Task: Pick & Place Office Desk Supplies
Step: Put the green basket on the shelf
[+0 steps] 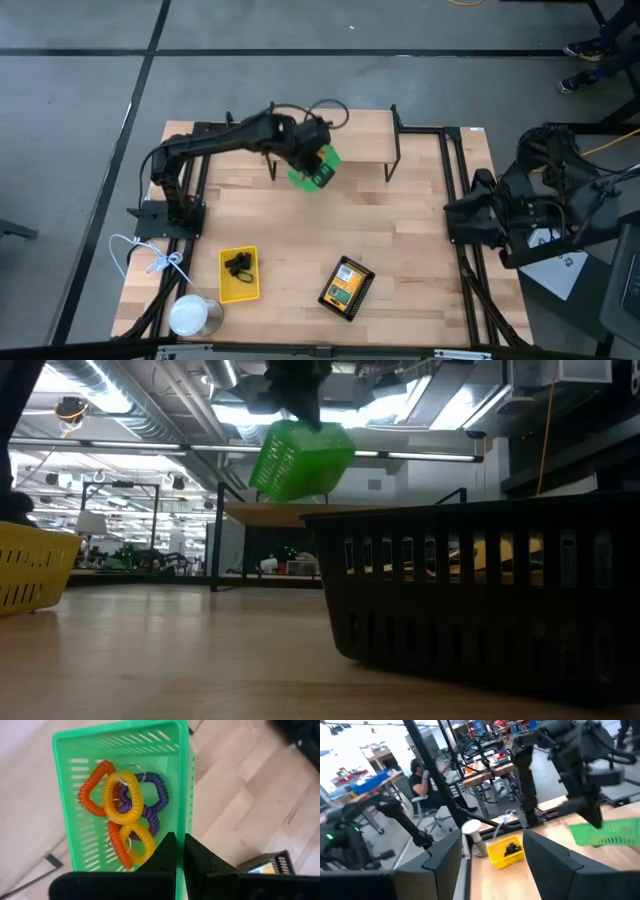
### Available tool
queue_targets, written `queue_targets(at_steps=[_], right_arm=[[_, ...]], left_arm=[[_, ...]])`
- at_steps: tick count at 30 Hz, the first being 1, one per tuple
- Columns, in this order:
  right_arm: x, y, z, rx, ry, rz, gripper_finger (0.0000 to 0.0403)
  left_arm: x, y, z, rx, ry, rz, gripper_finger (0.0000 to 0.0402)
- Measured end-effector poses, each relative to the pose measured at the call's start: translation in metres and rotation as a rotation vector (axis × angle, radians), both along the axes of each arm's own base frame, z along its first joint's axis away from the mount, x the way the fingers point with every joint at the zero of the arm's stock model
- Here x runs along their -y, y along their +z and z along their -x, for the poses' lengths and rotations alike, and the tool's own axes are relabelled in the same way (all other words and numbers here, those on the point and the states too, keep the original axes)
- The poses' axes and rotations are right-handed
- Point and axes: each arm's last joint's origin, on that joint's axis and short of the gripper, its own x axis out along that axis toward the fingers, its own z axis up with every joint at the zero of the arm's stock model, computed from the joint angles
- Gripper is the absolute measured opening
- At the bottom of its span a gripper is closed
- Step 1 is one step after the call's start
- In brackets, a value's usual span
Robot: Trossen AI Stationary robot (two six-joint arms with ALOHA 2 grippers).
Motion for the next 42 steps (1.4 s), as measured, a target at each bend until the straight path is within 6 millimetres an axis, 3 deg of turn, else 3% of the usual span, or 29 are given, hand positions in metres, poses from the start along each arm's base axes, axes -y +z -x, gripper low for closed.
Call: queue_targets(at_steps=[9,23,34,42], right_arm=[[0.018,-0.010,0.008,-0.059,-0.058,0.028,0.0212],[0.034,-0.007,0.017,-0.055,-0.028,0.061,0.0212],[0.039,-0.008,0.021,-0.069,0.015,0.061,0.0212],[0.039,-0.008,0.021,-0.079,0.051,0.050,0.0212]], left_arm=[[-0.022,0.018,0.009,0.033,0.090,0.006,0.0006],[-0.082,-0.023,0.010,-0.201,0.241,0.047,0.0006],[-0.118,-0.007,0.000,-0.153,0.321,-0.031,0.0006],[-0.147,-0.018,-0.003,-0.172,0.417,-0.013,0.0006]])
